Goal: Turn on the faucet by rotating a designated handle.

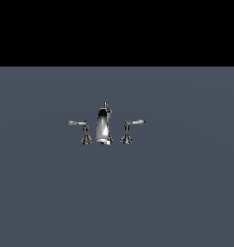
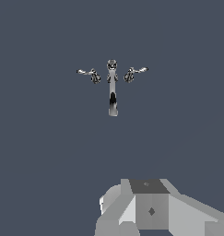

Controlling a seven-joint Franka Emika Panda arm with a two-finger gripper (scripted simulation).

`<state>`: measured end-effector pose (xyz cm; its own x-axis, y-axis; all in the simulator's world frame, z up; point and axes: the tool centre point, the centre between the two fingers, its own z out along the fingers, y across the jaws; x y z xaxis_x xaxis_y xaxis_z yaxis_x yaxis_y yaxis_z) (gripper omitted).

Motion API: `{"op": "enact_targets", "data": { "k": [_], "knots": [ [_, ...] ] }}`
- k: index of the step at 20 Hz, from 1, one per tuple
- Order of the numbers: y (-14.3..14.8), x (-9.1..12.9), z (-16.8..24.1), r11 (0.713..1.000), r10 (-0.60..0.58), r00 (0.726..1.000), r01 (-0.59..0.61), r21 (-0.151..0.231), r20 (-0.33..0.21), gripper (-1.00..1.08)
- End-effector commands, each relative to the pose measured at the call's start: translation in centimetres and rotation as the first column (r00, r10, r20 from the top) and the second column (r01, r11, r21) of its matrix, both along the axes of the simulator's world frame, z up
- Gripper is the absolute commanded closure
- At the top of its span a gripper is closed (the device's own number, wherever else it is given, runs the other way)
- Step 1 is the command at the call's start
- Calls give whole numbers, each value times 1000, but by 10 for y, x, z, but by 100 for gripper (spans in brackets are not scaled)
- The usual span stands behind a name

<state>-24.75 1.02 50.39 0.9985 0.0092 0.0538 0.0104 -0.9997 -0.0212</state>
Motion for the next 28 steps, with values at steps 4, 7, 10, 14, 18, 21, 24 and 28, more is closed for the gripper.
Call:
{"op": "enact_targets", "data": {
  "k": [4,7,10,14,18,21,24,28],
  "knots": [
    [1,1,-2,1000,-6,1000,6,0,0,108],
    [2,5,-6,1000,-23,1000,23,0,-1,108],
    [5,11,-14,999,-52,999,52,1,-2,108],
    [11,23,-29,994,-108,994,108,2,-4,108],
    [17,40,-50,983,-184,983,184,4,-8,108],
    [21,56,-68,968,-252,968,252,5,-11,108],
    [25,74,-89,946,-325,946,325,6,-14,108],
    [28,99,-117,908,-420,907,420,6,-19,108]
  ]
}}
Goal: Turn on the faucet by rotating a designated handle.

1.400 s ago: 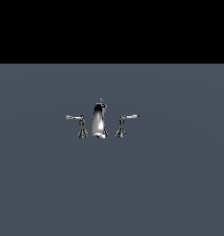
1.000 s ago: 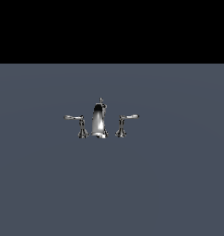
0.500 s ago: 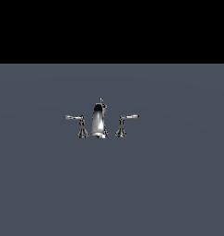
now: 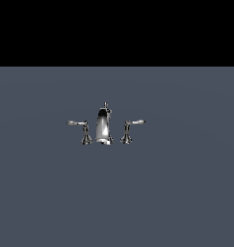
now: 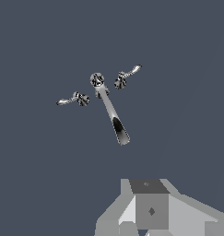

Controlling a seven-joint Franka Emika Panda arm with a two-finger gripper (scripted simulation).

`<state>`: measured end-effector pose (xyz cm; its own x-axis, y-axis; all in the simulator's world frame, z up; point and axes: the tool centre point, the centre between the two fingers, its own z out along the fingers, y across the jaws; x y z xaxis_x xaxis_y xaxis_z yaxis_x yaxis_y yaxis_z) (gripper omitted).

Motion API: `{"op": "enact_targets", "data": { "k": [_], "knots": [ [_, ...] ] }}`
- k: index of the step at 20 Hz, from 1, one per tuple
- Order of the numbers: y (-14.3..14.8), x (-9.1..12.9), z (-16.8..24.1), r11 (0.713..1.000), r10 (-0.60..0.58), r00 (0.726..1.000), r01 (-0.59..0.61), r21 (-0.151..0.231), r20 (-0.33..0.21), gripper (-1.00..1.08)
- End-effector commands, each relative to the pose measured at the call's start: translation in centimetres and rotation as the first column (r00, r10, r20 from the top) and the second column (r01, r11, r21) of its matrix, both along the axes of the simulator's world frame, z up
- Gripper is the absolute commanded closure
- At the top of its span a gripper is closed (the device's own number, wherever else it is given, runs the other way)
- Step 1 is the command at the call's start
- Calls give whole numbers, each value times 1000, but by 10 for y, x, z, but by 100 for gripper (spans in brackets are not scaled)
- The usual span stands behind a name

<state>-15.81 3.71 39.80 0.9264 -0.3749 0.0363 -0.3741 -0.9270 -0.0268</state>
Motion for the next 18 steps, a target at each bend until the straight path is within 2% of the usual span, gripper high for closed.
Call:
{"op": "enact_targets", "data": {
  "k": [1,9,18],
  "knots": [
    [1,15,-18,998,-65,998,65,2,-2,108],
    [-2,63,-72,965,-263,965,263,6,-11,108],
    [-16,114,-132,885,-466,885,466,6,-21,108]
  ]
}}
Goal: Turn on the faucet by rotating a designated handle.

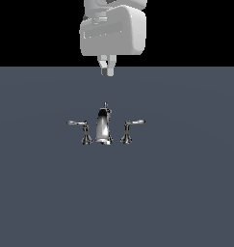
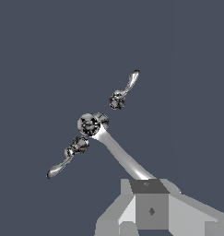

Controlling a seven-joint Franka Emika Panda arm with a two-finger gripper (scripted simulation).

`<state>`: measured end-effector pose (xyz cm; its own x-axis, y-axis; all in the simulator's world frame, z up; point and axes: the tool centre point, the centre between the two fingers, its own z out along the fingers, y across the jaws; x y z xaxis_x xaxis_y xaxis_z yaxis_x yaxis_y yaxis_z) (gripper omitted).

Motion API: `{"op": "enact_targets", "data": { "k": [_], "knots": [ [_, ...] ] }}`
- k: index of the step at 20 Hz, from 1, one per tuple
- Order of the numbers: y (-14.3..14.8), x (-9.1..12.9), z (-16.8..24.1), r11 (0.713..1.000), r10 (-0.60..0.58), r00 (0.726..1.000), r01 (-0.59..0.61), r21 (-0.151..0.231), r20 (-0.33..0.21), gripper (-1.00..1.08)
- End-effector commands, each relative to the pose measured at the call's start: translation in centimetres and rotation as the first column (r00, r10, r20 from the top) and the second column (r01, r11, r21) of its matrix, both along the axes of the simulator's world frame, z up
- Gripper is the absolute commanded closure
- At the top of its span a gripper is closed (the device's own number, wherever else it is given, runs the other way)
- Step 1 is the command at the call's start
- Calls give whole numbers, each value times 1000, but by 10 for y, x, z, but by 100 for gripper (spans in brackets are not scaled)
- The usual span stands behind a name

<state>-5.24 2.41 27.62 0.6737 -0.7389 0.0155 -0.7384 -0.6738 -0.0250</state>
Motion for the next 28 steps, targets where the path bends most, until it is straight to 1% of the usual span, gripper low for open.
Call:
{"op": "enact_targets", "data": {
  "k": [1,6,10,13,19,24,28],
  "knots": [
    [-5,14,-17,998,-62,998,62,1,-2,108],
    [-20,40,-51,983,-185,983,185,1,-7,108],
    [-34,60,-79,959,-284,959,284,-1,-12,108],
    [-46,75,-100,933,-360,933,360,-2,-15,108],
    [-73,99,-140,870,-493,870,493,-6,-21,108],
    [-91,111,-164,822,-570,821,570,-7,-25,108],
    [-101,117,-176,794,-608,793,608,-7,-27,108]
  ]
}}
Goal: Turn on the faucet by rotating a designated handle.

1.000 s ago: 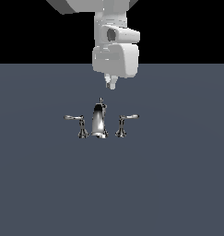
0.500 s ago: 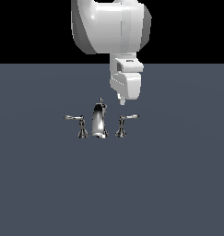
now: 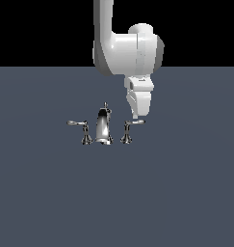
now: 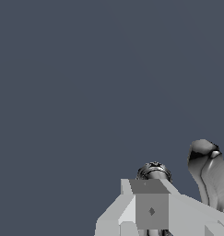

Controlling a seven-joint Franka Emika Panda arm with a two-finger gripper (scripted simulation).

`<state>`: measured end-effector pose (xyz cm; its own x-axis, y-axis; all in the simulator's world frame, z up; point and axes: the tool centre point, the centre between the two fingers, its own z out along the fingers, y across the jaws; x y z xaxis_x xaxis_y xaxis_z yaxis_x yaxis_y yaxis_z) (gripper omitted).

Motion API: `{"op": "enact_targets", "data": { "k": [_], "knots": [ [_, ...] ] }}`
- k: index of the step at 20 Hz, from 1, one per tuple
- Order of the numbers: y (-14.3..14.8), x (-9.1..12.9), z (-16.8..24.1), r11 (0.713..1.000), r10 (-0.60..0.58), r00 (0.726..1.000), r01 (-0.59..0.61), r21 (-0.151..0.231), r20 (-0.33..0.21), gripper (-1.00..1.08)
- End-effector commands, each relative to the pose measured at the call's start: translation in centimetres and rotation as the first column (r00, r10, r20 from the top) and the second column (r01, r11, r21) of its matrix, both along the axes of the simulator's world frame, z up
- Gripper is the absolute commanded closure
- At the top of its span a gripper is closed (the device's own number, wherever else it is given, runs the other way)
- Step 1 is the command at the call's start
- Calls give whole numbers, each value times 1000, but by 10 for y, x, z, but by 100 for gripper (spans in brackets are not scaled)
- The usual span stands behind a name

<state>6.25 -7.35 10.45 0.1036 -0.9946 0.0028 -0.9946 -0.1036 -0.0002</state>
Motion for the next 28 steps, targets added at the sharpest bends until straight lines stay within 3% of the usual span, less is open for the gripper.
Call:
{"op": "enact_targets", "data": {
  "k": [1,10,23,25,28],
  "knots": [
    [-5,4,-6,1000,-26,1000,26,1,0,108],
    [-9,6,-11,999,-44,999,44,1,-1,108],
    [-29,-34,-11,999,-45,999,45,3,-1,108],
    [-21,-26,-11,999,-35,999,35,5,9,108],
    [-20,-36,-11,999,-36,999,36,5,7,108]
  ]
}}
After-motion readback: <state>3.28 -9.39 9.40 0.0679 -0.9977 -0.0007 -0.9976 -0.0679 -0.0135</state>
